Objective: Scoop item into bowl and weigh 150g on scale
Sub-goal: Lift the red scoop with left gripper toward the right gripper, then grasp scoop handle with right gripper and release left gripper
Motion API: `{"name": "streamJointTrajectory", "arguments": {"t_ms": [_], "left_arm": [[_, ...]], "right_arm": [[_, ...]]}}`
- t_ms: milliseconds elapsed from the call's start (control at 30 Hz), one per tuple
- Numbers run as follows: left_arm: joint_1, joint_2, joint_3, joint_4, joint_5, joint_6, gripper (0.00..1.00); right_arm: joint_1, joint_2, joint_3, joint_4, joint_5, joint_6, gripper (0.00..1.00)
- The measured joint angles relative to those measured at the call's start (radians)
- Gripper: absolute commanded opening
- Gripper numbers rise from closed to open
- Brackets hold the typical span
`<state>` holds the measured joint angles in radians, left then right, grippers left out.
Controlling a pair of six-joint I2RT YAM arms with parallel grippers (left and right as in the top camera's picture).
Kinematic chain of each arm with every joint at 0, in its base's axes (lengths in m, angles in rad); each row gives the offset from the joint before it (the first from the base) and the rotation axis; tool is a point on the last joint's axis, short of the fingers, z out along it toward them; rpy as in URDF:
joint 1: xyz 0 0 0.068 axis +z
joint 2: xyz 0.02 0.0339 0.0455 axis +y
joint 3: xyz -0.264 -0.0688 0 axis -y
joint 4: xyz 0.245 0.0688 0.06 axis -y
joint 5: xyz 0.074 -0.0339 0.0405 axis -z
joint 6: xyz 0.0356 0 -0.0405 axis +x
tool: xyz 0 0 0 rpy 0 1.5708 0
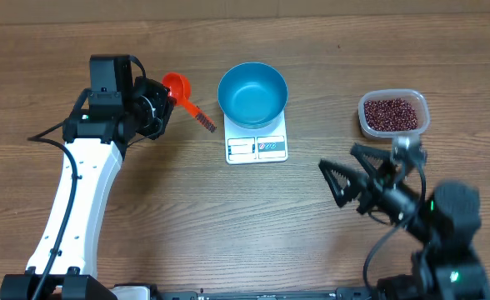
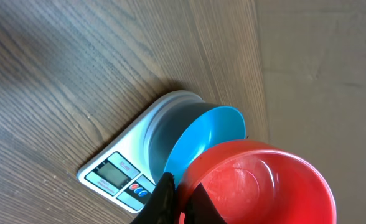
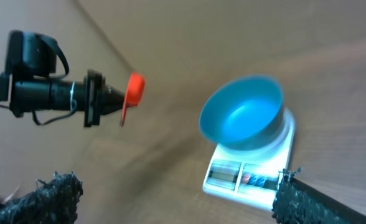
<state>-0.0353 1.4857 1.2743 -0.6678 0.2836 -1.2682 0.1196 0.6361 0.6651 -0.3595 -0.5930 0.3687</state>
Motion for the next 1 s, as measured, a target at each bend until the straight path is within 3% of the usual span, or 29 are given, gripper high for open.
{"name": "streamJointTrajectory", "arguments": {"t_ms": [233,467,533,700,1000], "left_arm": [[-0.037,0.0,0.0,0.0,-0.005,-0.089,0.05],[-0.068,0.001,0.0,-0.01,-0.008,-0.193,0.04],[-0.077,0.003,0.0,-0.01,-0.008,-0.217,0.05],[-0.103,0.02,0.0,-0.01,-0.012,-0.277,0.04],[-0.13,0.023,0.0,-0.01,-0.012,-0.331,0.04]], "right_arm": [[0.0,0.39,0.319,-0.178,-0.13,0.001,1.0],[0.0,0.667,0.385,0.011,-0.28,0.079,1.0],[0.0,0.723,0.385,0.041,-0.303,0.125,0.89],[0.053,0.811,0.386,0.121,-0.309,0.185,0.78],[0.311,0.817,0.386,0.225,-0.072,0.226,0.65]]}}
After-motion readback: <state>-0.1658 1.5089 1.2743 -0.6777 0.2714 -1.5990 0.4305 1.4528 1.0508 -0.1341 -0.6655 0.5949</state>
